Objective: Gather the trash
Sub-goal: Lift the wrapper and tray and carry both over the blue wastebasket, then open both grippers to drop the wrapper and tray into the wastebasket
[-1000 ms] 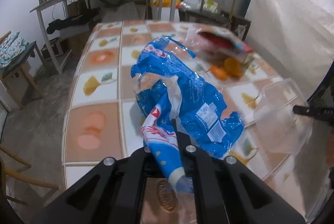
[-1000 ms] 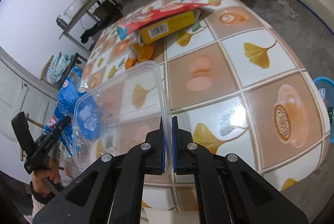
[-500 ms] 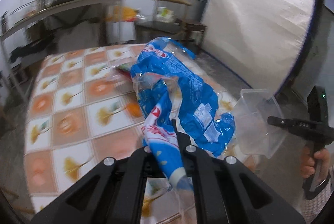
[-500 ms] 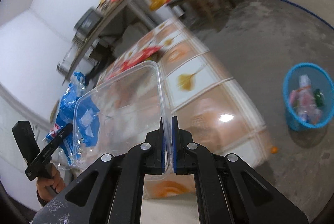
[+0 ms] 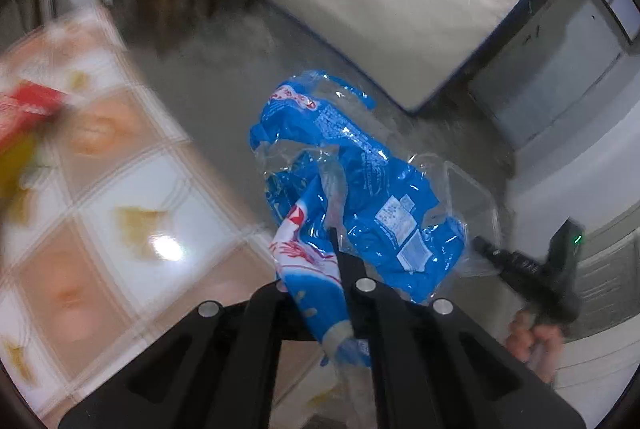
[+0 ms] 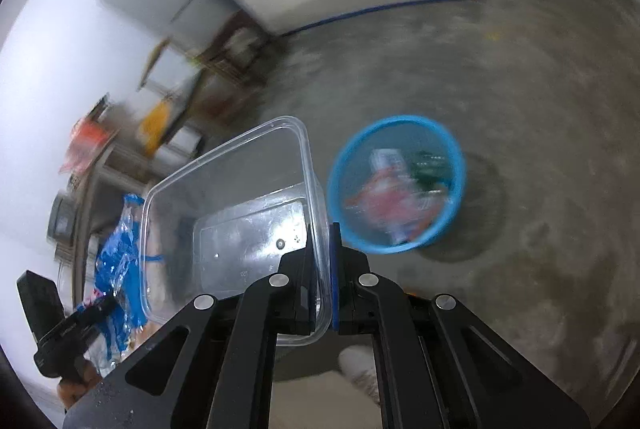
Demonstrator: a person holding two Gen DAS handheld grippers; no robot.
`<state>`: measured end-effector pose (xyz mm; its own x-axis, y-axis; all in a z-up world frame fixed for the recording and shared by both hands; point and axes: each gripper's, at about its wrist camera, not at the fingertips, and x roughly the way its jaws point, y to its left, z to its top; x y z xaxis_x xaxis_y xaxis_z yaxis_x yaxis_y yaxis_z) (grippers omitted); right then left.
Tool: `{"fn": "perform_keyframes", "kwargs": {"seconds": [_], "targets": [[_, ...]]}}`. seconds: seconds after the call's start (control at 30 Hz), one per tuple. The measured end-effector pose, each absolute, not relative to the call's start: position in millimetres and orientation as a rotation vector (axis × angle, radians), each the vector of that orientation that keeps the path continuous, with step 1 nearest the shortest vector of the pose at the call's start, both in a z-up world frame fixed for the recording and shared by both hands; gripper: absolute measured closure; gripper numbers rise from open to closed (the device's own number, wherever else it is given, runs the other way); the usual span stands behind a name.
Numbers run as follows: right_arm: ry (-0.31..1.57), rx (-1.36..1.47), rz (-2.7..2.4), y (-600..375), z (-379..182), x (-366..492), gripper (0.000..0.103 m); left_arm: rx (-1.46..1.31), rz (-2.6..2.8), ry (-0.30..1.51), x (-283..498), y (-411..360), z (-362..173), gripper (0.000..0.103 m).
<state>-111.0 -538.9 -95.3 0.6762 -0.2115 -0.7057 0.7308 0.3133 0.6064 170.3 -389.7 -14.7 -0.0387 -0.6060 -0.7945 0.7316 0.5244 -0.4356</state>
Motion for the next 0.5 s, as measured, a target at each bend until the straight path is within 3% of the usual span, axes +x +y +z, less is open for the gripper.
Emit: {"fn": "perform_keyframes", "kwargs": {"seconds": [0.27, 0.5], "targets": [[0.585, 1.236, -0.861, -600.5, -174.5, -115.3, 0.099, 0.182, -0.949, 1.548, 172.6, -526.7, -125.0, 0.102], [0.607, 1.328, -0.960, -636.1, -219.8, -100.0, 0.099, 0.171, -0.755, 1.710, 191.0, -581.2, -207.1, 0.102]]}}
